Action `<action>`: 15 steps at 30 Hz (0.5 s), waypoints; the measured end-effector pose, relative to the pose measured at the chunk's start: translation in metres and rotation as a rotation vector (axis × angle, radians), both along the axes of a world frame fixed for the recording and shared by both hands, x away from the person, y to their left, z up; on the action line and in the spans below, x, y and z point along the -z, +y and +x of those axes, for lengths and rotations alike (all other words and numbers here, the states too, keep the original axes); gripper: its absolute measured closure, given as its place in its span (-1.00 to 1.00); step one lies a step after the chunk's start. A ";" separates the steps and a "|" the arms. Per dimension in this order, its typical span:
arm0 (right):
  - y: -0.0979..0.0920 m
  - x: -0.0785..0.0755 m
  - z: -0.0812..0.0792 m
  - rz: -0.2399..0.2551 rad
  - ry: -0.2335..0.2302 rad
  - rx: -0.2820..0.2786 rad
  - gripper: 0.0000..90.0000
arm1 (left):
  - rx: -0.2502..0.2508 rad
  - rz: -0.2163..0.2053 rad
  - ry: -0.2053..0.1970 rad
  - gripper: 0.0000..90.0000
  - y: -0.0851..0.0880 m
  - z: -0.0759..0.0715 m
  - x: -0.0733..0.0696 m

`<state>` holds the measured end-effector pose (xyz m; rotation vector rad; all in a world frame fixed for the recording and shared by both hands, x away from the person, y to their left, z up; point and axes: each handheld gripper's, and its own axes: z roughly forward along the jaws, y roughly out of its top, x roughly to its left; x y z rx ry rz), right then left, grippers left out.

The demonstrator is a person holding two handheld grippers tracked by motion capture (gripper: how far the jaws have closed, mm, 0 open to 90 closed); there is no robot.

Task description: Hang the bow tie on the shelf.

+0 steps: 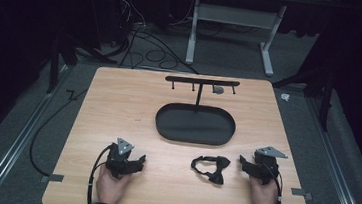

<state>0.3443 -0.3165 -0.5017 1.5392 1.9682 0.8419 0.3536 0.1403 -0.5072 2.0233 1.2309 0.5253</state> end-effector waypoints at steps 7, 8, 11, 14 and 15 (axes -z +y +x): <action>0.000 0.000 -0.001 0.001 0.000 -0.021 -0.19 | 0.000 0.000 0.000 -0.43 0.000 0.000 0.000; 0.000 0.000 -0.001 0.002 0.001 -0.019 -0.19 | 0.000 -0.001 0.000 -0.43 0.000 0.000 0.000; 0.000 0.000 -0.001 0.001 0.001 -0.020 -0.19 | 0.000 -0.001 0.000 -0.43 0.000 0.000 0.000; 0.000 0.000 -0.001 0.001 0.002 -0.020 -0.19 | 0.000 -0.001 0.000 -0.43 0.000 0.000 0.000; 0.001 0.000 -0.001 0.001 0.003 -0.018 -0.19 | 0.000 -0.001 0.000 -0.43 0.000 0.000 0.000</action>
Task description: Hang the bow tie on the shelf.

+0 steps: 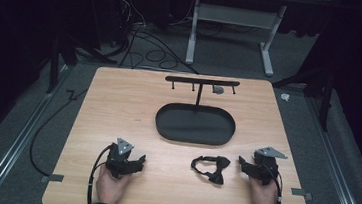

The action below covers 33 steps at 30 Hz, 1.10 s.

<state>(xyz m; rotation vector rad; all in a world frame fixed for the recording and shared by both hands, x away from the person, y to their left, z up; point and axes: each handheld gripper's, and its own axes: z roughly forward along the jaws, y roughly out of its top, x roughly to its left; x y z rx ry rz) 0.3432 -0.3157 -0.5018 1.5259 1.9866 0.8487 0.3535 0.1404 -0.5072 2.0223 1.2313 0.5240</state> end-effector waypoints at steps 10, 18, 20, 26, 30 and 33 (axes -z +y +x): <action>0.000 0.000 0.000 -0.001 0.000 0.000 -0.19 | -0.001 -0.001 0.000 -0.43 0.000 0.000 0.000; 0.000 0.000 0.000 -0.002 0.000 0.000 -0.19 | -0.003 -0.004 -0.001 -0.43 0.000 0.000 0.000; 0.000 0.000 0.001 -0.002 -0.001 -0.002 -0.19 | -0.002 -0.003 -0.001 -0.42 0.000 0.000 0.000; -0.002 0.000 0.002 -0.002 0.001 -0.011 -0.19 | 0.000 -0.003 -0.001 -0.42 0.000 0.001 0.000; -0.001 0.000 0.002 0.001 0.003 -0.003 -0.19 | 0.000 -0.002 0.000 -0.42 0.000 0.001 0.000; -0.004 -0.001 0.000 0.032 0.002 -0.004 -0.16 | 0.000 -0.003 -0.001 -0.42 0.000 0.001 0.000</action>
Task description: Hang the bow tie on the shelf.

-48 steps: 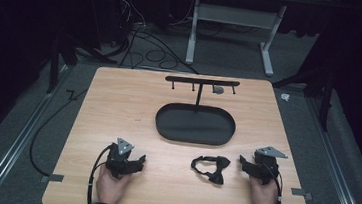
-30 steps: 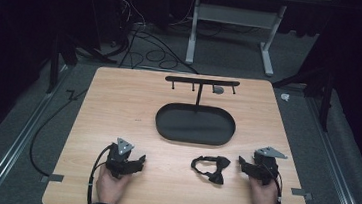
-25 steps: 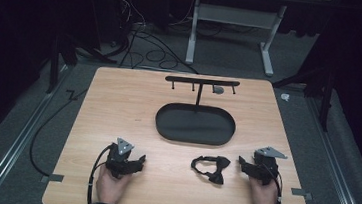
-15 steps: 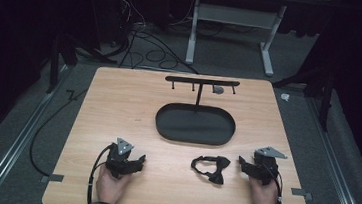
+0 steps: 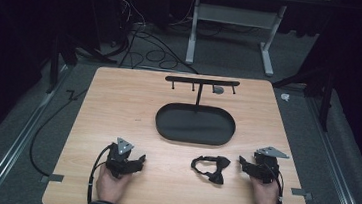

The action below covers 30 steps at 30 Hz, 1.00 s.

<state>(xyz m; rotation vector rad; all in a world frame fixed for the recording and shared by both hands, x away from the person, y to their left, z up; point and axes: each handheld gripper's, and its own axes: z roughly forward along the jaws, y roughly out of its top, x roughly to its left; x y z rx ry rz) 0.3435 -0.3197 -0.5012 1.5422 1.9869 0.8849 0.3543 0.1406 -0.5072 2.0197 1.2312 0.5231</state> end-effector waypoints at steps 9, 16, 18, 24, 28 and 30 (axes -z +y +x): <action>-0.002 -0.002 -0.009 0.051 0.016 -0.026 0.00 | -0.002 0.000 0.001 -0.42 0.000 0.000 0.000; 0.002 -0.007 -0.016 0.078 -0.018 -0.060 0.07 | -0.012 -0.001 0.001 -0.41 0.000 0.002 0.000; 0.005 -0.009 -0.018 0.080 -0.026 -0.073 0.09 | -0.012 -0.002 0.000 -0.41 0.000 0.002 0.000; 0.013 -0.020 -0.023 0.094 -0.052 -0.109 0.12 | -0.010 0.000 0.003 -0.41 0.000 0.002 0.000; 0.019 -0.027 -0.024 0.104 -0.058 -0.138 0.14 | -0.010 -0.001 0.003 -0.41 0.001 0.002 0.000; 0.022 -0.030 -0.024 0.107 -0.062 -0.156 0.15 | -0.010 0.000 0.003 -0.41 0.001 0.002 0.000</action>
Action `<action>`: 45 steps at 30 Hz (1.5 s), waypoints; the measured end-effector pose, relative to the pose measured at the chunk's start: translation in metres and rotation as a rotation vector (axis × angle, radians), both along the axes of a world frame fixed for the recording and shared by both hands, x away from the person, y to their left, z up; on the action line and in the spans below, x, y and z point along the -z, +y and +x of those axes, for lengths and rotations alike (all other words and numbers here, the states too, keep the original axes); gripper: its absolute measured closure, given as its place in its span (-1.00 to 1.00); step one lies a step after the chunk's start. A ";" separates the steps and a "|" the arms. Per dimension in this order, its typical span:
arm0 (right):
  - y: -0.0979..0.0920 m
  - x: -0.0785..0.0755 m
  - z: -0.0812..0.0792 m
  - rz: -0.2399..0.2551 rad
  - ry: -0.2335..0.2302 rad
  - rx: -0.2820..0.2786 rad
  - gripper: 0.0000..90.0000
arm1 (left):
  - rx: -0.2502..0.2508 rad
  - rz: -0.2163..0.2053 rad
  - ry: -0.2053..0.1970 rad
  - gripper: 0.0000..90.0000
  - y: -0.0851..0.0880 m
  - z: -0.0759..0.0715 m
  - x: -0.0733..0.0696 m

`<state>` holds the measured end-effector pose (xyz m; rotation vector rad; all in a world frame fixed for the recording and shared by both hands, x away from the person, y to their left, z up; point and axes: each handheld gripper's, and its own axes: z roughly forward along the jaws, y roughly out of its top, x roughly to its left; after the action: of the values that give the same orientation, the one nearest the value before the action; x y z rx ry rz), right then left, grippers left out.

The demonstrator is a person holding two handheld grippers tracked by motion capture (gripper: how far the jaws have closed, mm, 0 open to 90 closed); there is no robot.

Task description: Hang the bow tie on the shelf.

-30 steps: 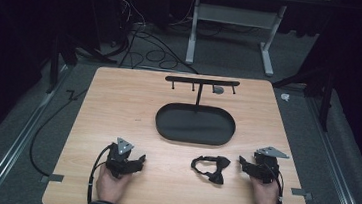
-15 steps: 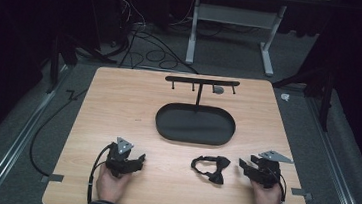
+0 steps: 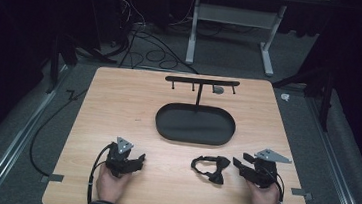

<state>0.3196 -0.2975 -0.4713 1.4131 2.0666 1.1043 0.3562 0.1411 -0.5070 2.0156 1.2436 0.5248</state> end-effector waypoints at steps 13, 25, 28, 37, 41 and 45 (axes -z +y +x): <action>0.027 -0.008 0.007 -0.009 -0.003 -0.116 0.17 | 0.000 -0.001 0.000 -0.41 0.000 0.000 0.000; 0.051 -0.010 0.015 -0.014 0.006 -0.185 0.19 | 0.000 0.000 0.000 -0.41 0.000 0.000 0.000; 0.058 -0.008 0.018 -0.016 0.013 -0.202 0.19 | 0.000 0.000 0.000 -0.41 0.000 0.000 0.000; 0.071 -0.002 0.025 -0.033 0.030 -0.243 0.19 | 0.000 0.000 0.000 -0.41 0.000 0.000 0.000; 0.078 0.000 0.028 -0.032 0.022 -0.252 0.22 | -0.001 0.000 0.000 -0.41 0.000 0.000 0.000; 0.085 0.002 0.032 -0.050 0.039 -0.266 0.24 | -0.001 0.000 0.000 -0.41 0.000 0.000 0.000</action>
<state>0.3517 -0.2128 -0.4736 1.1691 2.3444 1.1234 0.3563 0.1412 -0.5070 2.0149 1.2447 0.5248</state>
